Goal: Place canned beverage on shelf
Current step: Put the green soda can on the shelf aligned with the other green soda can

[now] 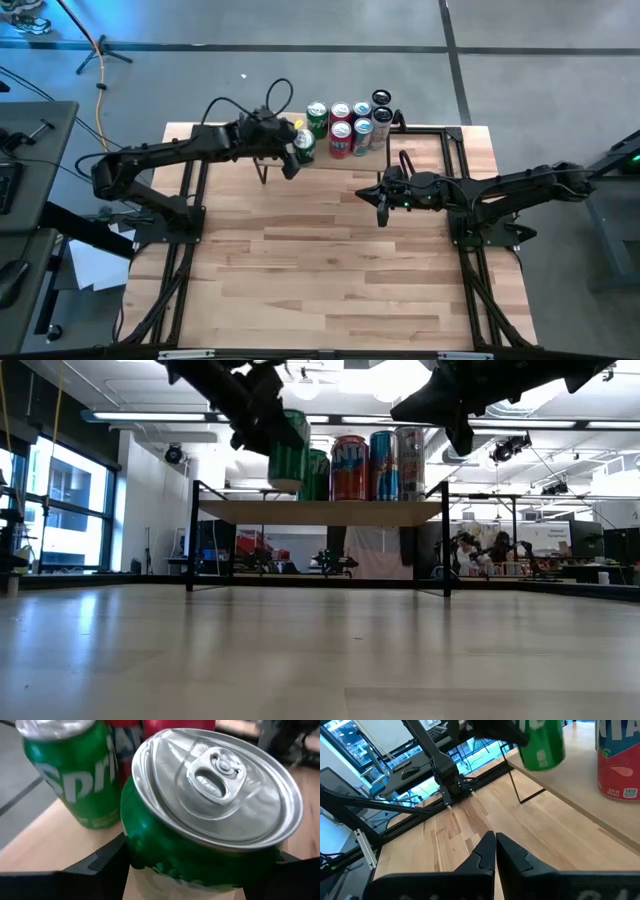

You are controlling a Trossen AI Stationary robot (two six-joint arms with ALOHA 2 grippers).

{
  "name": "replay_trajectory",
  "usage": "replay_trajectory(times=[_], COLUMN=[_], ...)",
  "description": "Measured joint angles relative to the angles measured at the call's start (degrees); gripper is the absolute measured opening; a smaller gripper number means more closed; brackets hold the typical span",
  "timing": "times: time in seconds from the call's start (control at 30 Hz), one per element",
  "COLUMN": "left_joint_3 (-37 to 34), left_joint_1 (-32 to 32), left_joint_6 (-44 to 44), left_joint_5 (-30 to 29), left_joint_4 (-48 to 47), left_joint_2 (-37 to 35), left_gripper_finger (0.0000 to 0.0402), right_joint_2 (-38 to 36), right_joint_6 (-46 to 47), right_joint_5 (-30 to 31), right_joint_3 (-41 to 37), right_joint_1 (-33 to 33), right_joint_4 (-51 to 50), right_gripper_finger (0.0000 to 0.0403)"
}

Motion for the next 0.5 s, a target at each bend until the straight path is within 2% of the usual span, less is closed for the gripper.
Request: replay_trajectory(times=[0.23,0.5], left_joint_3=[-0.02,-0.02], left_joint_1=[0.44,0.44], left_joint_6=[-0.26,1.17], left_joint_5=[0.09,-0.10], left_joint_4=[1.87,1.11], left_joint_2=[2.82,2.71], left_gripper_finger=[0.0251,0.0251], right_joint_2=[0.04,0.05], right_joint_6=[0.00,-0.24], right_joint_5=[0.00,0.00], right_joint_3=[0.00,0.00], right_joint_1=[0.00,0.00], right_joint_4=[0.04,0.04], right_gripper_finger=[0.0000,0.0000])
